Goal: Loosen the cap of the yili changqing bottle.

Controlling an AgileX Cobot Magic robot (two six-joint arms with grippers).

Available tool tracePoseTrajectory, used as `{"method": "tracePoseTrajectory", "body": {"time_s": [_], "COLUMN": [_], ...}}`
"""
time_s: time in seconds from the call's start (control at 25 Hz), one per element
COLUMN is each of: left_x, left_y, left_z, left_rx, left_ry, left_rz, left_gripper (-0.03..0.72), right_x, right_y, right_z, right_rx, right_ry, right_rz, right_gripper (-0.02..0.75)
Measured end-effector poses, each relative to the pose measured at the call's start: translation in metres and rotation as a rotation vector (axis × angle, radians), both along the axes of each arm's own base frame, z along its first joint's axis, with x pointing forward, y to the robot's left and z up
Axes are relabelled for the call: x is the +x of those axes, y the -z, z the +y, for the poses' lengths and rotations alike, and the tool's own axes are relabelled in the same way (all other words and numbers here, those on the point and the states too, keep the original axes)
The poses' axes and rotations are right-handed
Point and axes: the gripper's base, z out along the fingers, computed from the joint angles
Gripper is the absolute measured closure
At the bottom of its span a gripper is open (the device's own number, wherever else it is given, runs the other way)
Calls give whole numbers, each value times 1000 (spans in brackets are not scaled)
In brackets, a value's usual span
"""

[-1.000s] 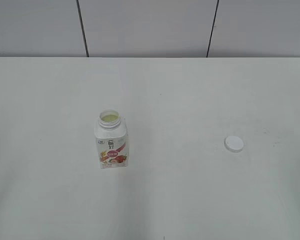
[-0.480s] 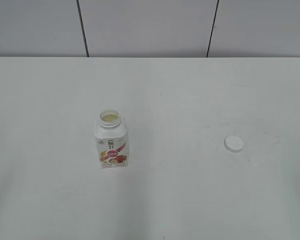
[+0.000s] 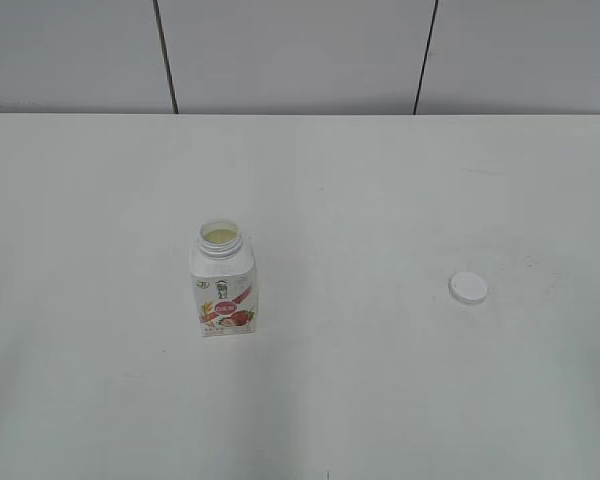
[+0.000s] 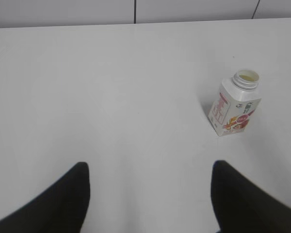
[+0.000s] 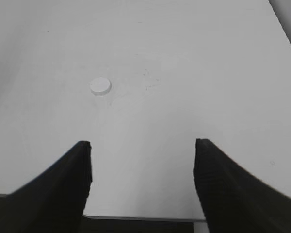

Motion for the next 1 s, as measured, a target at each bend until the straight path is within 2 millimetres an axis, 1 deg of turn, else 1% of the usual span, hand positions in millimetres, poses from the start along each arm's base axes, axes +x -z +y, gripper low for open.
{"method": "tracePoseTrajectory", "body": {"time_s": [1.0], "left_x": [0], "left_y": [0], "left_z": [0], "left_rx": [-1], "left_ry": [-7], "left_rz": [-2], "left_gripper": [207], "right_x": [0], "right_y": [0], "right_z": [0], "right_rx": [0], "right_ry": [0], "right_rz": [-1], "right_gripper": [215]}}
